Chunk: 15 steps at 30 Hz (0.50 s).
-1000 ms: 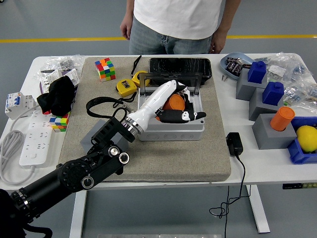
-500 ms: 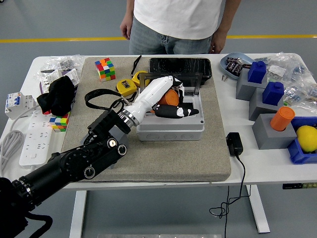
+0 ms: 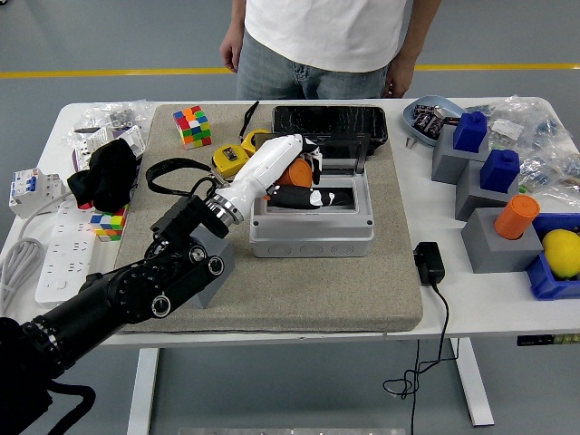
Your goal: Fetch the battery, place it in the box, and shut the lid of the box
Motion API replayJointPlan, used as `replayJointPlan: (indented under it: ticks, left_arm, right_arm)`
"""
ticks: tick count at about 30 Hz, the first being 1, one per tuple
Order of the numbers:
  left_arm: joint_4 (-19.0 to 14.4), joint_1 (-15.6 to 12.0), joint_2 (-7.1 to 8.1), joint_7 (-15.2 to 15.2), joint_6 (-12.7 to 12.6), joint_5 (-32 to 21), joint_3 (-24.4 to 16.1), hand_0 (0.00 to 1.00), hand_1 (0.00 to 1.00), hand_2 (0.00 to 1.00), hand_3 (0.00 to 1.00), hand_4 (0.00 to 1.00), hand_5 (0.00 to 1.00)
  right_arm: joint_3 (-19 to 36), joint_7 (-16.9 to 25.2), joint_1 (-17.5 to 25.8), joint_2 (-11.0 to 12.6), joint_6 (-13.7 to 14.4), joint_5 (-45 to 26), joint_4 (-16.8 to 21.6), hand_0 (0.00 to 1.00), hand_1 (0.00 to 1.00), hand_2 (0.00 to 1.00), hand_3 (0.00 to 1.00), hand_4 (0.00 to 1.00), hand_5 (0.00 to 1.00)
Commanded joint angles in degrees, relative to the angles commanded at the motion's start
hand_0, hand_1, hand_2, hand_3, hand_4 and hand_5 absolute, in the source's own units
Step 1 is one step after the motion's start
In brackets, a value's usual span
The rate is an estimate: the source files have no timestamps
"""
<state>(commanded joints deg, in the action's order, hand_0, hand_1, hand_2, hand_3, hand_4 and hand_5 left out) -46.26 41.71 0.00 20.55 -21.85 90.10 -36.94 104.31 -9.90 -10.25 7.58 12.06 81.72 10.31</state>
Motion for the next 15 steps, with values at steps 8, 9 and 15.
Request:
replayJointPlan:
  ticks: [8,9,15]
  left_arm:
    - [-0.5,-0.1,0.00,0.0,0.4,-0.9,0.8,0.051,0.002,0.006,0.013,0.998,0.515]
    - [-0.5,-0.1,0.00,0.0,0.4,-1.0,0.9,0.051,0.002,0.006,0.013,0.998,0.515]
    - [-0.7,-0.2,0.00,0.2,0.7,-3.3,2.1,0.050,0.002,0.007,0.015,0.998,0.533]
  right_arm:
    - [-0.4,0.1,-0.2,0.1,0.1,-0.3,0.0,0.872,0.856,0.811,0.800,0.998,0.986]
    - [-0.5,0.1,-0.2,0.1,0.1,-0.4,0.0,0.872,0.856,0.811,0.800,0.998,0.986]
    - [-0.4,-0.1,-0.3,0.1,0.0,-0.2,0.0,0.872,0.855,0.811,0.800,0.998,0.982]
